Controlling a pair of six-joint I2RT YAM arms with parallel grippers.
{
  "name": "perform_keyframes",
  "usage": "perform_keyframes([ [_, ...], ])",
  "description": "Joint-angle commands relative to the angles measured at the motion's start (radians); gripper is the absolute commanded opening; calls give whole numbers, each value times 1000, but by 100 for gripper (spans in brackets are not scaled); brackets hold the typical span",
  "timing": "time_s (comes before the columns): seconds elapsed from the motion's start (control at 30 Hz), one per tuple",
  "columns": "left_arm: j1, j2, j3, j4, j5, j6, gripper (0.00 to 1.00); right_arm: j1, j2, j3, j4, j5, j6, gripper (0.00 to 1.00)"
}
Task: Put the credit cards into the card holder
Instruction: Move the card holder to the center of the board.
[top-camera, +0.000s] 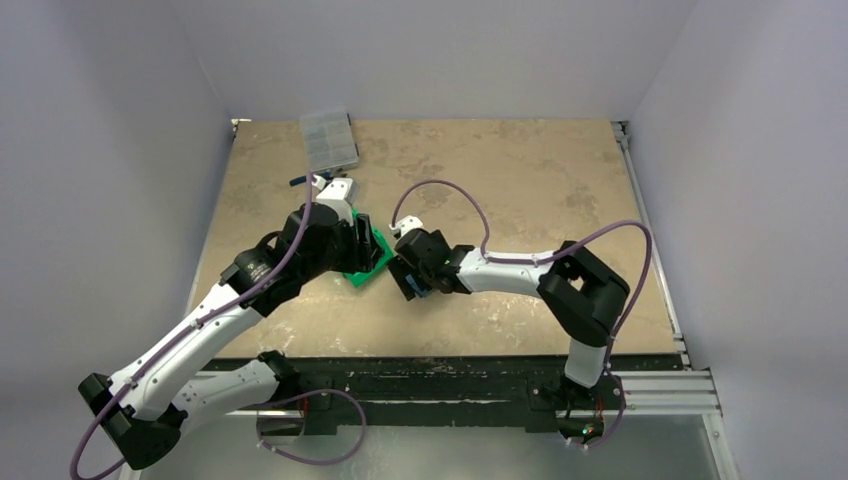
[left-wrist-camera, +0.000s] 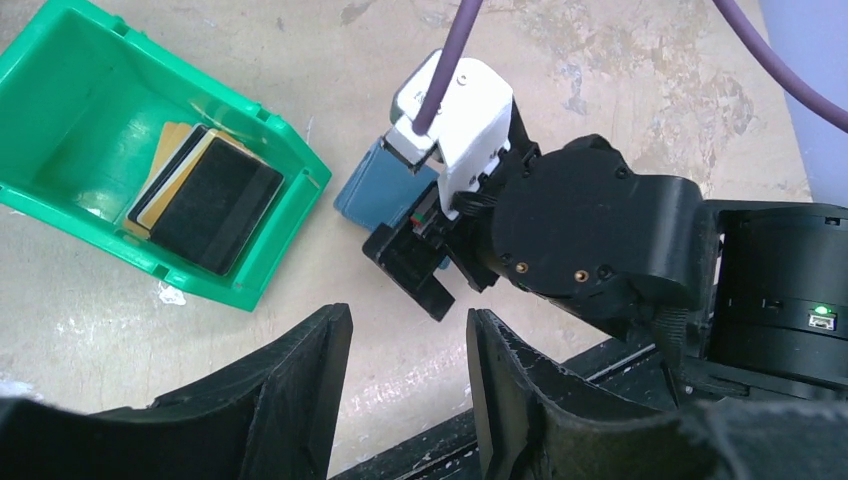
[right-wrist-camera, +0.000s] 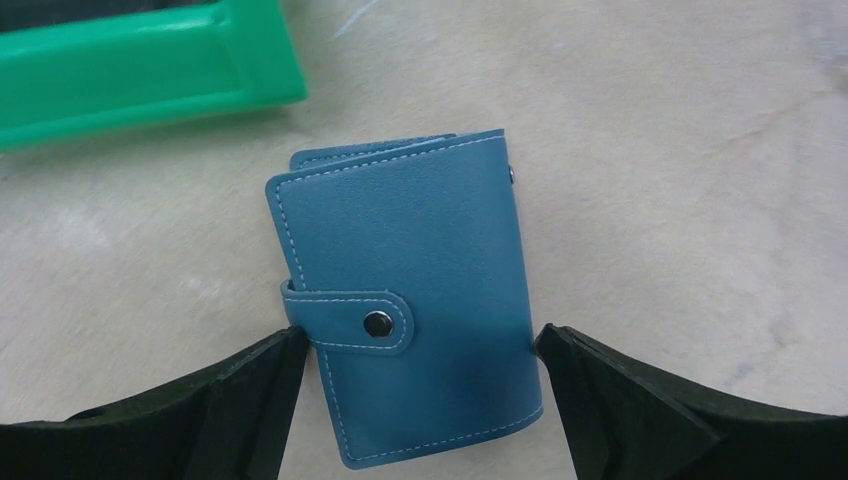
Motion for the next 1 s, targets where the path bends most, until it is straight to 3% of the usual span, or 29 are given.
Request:
perform_keyframes([
  [0.0,7,-26,-7,9,-11,15,50,-46,65,59,-175,291,123,99],
  [0.2,7,-30,6,-5,-8,31,50,-416,44,66,-183,80,276,97],
  [0.43,8,-23,27,-7,19,45,50,-758,97,161,-304,-14,342,98],
  [0.6,8,-13,45,-10,31,55,50,-882,72,191,-314,50,328,99],
  [0.7,7,3,77,-19,31,69,50,-896,3,211,-322,84,276,99],
  [0.83,9,23,148,-29,16,97,53,-883,-230,156,-218,48,216,99],
  [0.97,9,47,275,-63,-39,136,56,-795,-491,241,-306,31,157,99],
])
